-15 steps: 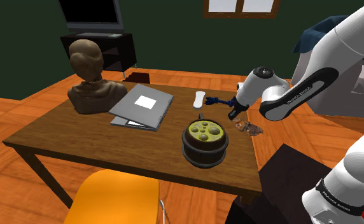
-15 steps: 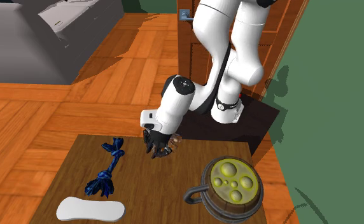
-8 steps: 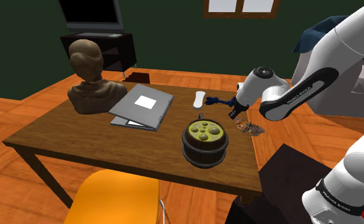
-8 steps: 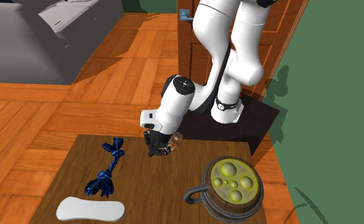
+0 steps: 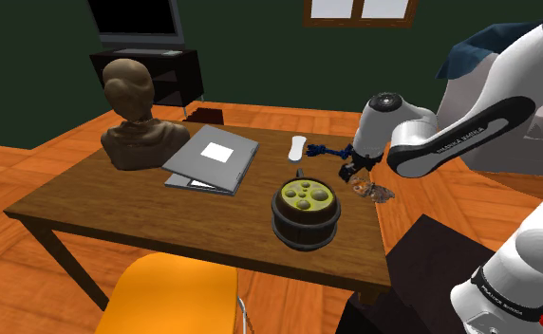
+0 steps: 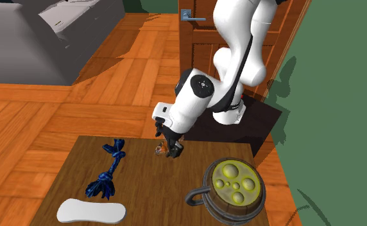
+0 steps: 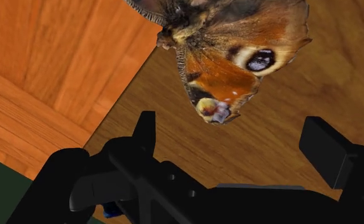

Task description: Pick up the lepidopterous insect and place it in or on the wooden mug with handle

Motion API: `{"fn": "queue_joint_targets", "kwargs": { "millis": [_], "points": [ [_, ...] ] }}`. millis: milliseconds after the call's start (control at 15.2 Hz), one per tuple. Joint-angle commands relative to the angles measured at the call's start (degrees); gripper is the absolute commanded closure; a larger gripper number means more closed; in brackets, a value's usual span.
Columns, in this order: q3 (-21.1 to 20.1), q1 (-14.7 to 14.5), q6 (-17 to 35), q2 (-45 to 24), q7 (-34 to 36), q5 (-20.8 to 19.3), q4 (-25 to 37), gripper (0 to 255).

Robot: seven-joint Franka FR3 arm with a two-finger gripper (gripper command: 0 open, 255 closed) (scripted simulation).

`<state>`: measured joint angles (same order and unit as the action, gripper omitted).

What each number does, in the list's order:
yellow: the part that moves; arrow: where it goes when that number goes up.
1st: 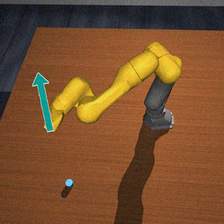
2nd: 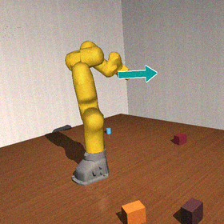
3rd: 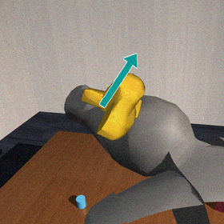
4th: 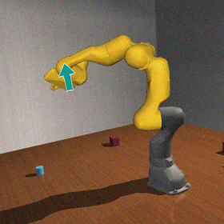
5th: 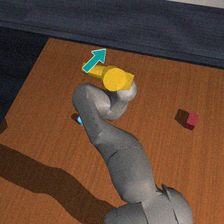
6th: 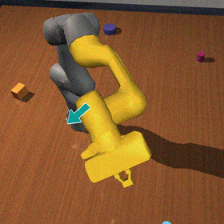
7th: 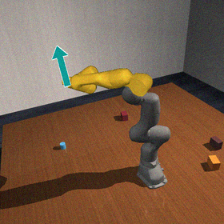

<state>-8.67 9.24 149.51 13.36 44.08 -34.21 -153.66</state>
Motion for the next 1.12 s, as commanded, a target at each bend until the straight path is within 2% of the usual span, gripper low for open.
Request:
{"fn": "queue_joint_targets", "kwargs": {
  "millis": [0,330,792,858,1056],
  "points": [
    [-0.38,0.67,0.3,-1.16,2.01,-1.26,0.14,0],
    [-0.46,2.75,3.49,-5.42,5.59,-6.32,0.83,0],
    [-0.44,2.73,3.49,-5.42,5.6,-6.32,0.83,0],
    [-0.44,2.73,3.49,-5.42,5.59,-6.32,0.83,255],
    [-0.42,2.75,3.51,-5.4,5.58,-6.32,0.8,255]
  ]
}}
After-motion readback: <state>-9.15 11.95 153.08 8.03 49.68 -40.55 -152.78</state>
